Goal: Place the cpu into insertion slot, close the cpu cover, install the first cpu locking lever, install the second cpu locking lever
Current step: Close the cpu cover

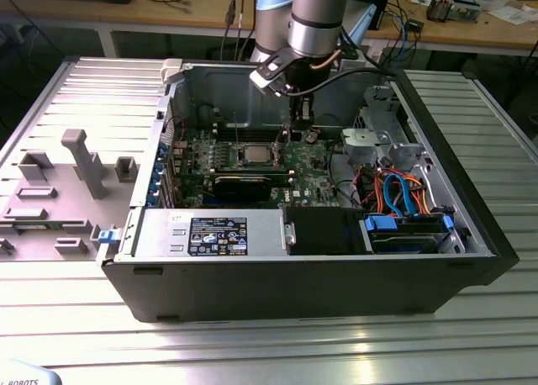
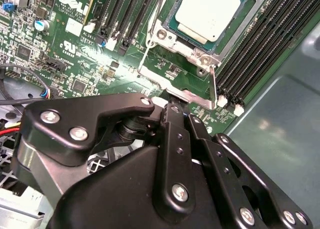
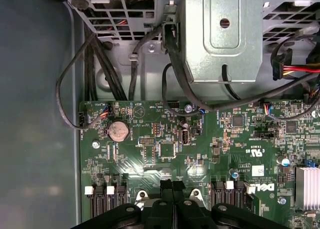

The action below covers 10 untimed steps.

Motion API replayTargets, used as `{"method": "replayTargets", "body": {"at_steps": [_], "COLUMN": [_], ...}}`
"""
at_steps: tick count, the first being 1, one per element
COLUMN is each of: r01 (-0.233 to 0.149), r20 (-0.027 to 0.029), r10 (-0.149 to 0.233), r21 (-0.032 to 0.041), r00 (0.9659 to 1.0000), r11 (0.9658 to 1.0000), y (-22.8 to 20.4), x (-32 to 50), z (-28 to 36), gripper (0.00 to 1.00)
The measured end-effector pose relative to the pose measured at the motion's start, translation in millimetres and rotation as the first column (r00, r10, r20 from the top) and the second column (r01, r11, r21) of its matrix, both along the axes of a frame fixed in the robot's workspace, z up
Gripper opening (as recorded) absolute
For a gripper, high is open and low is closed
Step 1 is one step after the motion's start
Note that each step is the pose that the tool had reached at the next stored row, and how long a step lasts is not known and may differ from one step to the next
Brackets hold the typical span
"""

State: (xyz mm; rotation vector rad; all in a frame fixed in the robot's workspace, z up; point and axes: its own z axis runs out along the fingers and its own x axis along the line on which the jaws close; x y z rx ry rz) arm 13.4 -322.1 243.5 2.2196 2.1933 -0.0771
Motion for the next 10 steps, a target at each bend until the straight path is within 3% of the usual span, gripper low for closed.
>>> {"method": "replayTargets", "body": {"at_steps": [10], "r01": [0.0], "r20": [0.0], "r10": [0.0], "r21": [0.0001], "r00": [1.0], "r11": [1.0], "y": [0.0], "x": [-4.3], "z": [0.0], "gripper": [0.11]}}
